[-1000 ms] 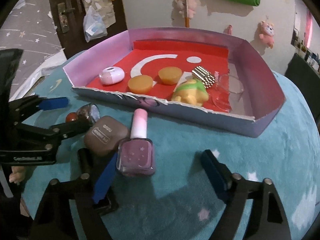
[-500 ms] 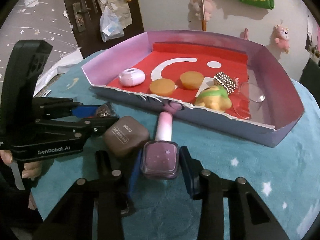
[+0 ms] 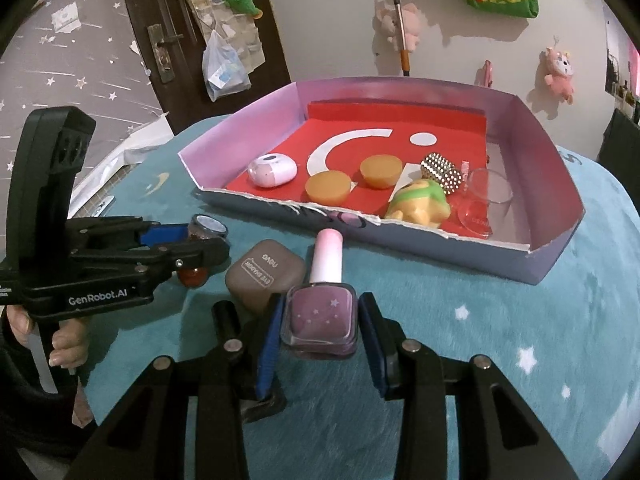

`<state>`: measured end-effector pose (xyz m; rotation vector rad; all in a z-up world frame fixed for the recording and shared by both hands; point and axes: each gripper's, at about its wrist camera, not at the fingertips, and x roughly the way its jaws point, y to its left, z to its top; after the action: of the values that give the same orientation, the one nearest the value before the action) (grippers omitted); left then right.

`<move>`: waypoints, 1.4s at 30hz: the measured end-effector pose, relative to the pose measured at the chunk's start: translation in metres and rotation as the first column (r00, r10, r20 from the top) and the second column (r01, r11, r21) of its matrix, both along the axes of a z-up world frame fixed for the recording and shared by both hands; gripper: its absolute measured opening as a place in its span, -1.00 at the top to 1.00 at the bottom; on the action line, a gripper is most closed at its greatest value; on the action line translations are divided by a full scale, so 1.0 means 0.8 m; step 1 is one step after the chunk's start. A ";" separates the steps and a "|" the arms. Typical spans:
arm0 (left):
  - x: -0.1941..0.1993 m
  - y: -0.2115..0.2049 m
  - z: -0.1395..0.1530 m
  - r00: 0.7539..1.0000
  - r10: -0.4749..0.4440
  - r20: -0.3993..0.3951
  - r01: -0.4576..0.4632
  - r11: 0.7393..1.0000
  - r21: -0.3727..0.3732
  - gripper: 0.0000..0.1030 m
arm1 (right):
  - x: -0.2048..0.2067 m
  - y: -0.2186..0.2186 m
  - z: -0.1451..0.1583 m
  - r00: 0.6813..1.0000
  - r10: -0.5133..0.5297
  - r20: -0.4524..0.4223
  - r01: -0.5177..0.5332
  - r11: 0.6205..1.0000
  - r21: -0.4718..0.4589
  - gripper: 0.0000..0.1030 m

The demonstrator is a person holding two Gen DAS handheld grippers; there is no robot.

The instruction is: Organize rigid objects

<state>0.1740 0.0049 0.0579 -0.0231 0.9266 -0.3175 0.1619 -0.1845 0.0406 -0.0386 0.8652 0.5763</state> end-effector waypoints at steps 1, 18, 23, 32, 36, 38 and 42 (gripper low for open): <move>0.000 0.000 0.000 1.000 -0.001 0.000 0.001 1.000 -0.001 0.41 | 0.000 0.000 0.000 1.000 -0.001 -0.001 0.001 1.000 0.000 0.22; -0.011 -0.003 0.015 1.000 -0.012 0.028 0.012 1.000 -0.001 0.42 | -0.003 -0.005 0.003 1.000 -0.002 -0.002 0.002 1.000 0.021 0.22; -0.013 -0.003 0.017 1.000 -0.020 0.021 0.020 1.000 -0.001 0.42 | -0.003 -0.005 0.003 1.000 -0.005 -0.004 0.005 1.000 0.020 0.22; -0.018 -0.005 0.005 0.999 -0.032 -0.043 0.038 0.991 0.131 0.42 | -0.017 -0.020 -0.002 0.999 -0.032 -0.031 0.032 0.999 -0.012 0.23; -0.016 0.001 -0.005 0.999 -0.016 -0.040 0.018 0.998 0.064 0.41 | -0.019 -0.022 -0.015 0.998 -0.035 -0.051 0.034 0.999 -0.028 0.23; -0.014 0.004 -0.013 0.999 -0.004 -0.047 0.006 0.999 0.049 0.41 | -0.022 -0.020 -0.015 0.999 -0.035 -0.034 0.033 0.999 -0.036 0.22; -0.020 0.008 -0.019 1.000 0.000 -0.030 0.001 1.000 0.031 0.10 | -0.018 -0.026 -0.016 0.998 -0.045 -0.054 0.045 0.999 0.007 0.03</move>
<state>0.1577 0.0111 0.0430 0.0008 0.9609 -0.3034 0.1478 -0.2055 0.0277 0.0032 0.9135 0.5407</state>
